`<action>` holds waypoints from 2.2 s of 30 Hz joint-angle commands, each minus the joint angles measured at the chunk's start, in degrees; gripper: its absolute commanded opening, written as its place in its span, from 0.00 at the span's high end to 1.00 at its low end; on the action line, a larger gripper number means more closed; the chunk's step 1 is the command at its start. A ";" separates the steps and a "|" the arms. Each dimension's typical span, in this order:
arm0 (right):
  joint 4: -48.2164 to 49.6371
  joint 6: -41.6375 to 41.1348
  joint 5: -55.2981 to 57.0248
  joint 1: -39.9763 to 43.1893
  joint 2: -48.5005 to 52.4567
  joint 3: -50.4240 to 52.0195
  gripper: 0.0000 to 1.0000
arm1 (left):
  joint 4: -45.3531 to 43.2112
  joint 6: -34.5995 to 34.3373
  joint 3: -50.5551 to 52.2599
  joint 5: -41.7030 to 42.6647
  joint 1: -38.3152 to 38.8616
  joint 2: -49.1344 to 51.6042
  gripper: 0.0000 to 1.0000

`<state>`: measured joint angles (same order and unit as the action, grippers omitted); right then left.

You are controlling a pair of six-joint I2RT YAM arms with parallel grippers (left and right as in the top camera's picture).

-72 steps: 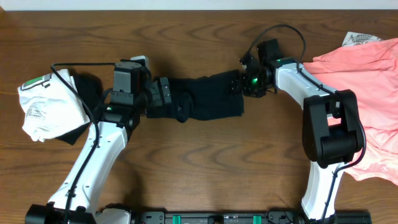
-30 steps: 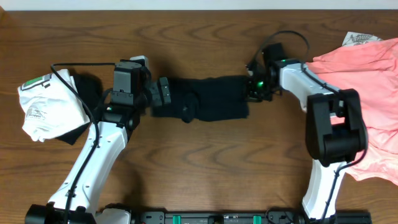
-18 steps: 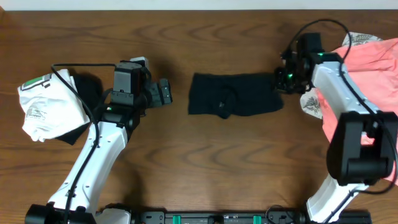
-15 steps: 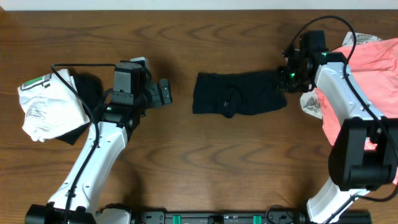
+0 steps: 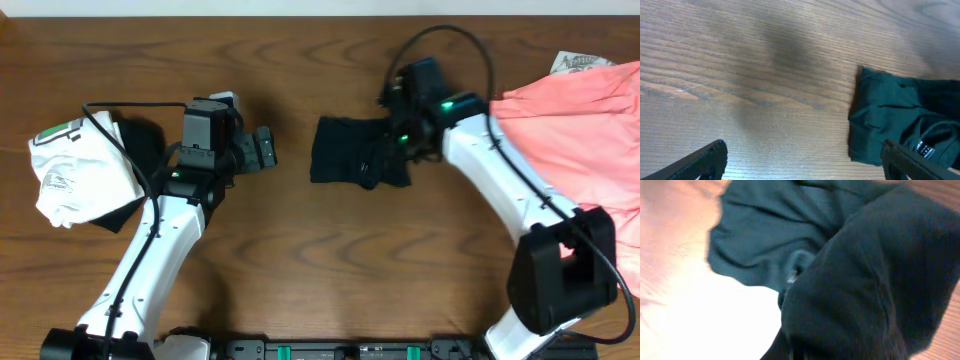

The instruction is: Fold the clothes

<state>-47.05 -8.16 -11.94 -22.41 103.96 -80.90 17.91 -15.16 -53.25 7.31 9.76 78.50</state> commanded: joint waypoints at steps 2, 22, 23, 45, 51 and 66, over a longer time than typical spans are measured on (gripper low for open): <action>3.23 -4.33 2.29 -3.87 -0.94 -0.37 0.99 | 1.03 0.52 -0.22 0.17 -0.02 0.09 0.02; 16.50 -8.57 0.52 -9.92 7.85 -0.37 0.99 | 2.62 0.52 -0.22 0.17 -0.02 0.09 0.02; 16.50 -8.57 0.50 -9.92 8.37 -0.37 0.99 | 2.64 0.52 -0.22 0.17 -0.02 0.09 0.02; 21.40 5.62 -3.72 -16.59 10.21 -1.57 0.25 | 2.69 0.52 -0.22 0.20 -0.02 0.11 0.02; 20.90 6.14 -2.32 -15.85 10.82 -1.60 0.18 | 2.84 0.52 -0.22 1.22 -0.02 0.11 0.02; 13.55 8.00 -10.08 -6.91 -1.33 -4.79 0.29 | 2.54 0.55 -0.22 1.20 -0.02 0.11 0.02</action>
<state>-33.08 -1.32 -20.14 -31.16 107.79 -83.61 20.45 -15.16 -53.25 8.60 9.76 78.50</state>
